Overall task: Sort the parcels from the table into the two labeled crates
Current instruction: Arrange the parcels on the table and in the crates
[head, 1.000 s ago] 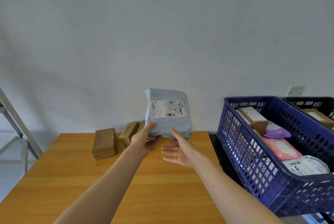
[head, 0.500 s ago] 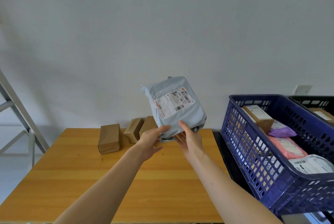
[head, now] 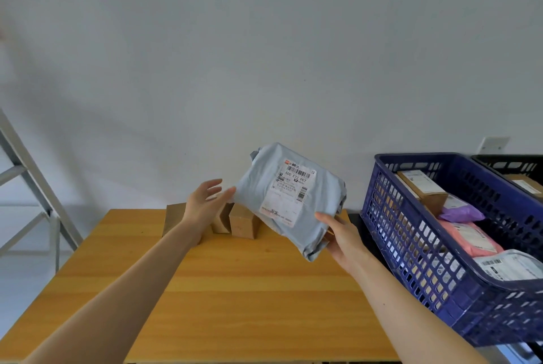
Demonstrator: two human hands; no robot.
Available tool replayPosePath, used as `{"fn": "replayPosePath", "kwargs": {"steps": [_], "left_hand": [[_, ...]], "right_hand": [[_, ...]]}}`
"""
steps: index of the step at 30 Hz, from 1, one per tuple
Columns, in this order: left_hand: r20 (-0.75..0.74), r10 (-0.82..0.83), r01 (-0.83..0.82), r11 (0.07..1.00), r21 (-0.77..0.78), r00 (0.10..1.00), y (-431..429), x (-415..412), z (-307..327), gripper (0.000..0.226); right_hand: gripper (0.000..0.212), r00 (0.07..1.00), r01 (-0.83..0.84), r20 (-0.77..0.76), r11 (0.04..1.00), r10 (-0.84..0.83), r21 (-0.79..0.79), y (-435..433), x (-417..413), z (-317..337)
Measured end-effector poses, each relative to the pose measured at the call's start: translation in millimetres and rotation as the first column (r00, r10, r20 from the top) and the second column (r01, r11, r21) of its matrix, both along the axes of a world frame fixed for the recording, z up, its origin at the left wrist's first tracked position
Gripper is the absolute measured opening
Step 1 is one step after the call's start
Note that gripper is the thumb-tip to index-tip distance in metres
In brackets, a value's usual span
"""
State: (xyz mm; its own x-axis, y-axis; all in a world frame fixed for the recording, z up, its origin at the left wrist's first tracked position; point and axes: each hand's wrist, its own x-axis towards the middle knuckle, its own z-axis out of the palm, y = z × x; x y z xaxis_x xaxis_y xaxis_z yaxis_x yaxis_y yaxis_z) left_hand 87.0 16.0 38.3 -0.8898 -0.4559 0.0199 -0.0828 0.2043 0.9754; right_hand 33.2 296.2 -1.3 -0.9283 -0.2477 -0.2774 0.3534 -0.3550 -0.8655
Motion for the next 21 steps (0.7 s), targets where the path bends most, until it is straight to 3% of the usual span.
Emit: {"fn": "replayPosePath", "kwargs": {"steps": [3, 9, 15, 21], "left_hand": [[0.025, -0.096, 0.097, 0.994, -0.044, 0.995, -5.8, -2.1, 6.8, 0.055], [0.148, -0.288, 0.282, 0.957, 0.06, 0.946, -14.0, -2.0, 4.2, 0.049], [0.15, -0.329, 0.324, 0.944, 0.061, 0.932, -11.2, -1.9, -3.6, 0.04], [0.086, -0.332, 0.327, 0.943, 0.068, 0.939, -4.1, -0.4, -12.7, 0.026]], "right_hand": [[0.041, 0.999, -0.051, -0.009, 0.999, 0.051, 0.017, 3.7, -0.3, -2.2], [0.051, 0.985, -0.168, -0.036, 0.983, 0.171, 0.071, 13.2, -1.3, -4.3], [0.05, 0.978, -0.18, -0.084, 0.977, 0.19, 0.117, 18.3, -1.5, 2.9], [0.051, 0.989, -0.087, -0.108, 0.99, 0.1, 0.114, 16.9, 1.3, 7.5]]}}
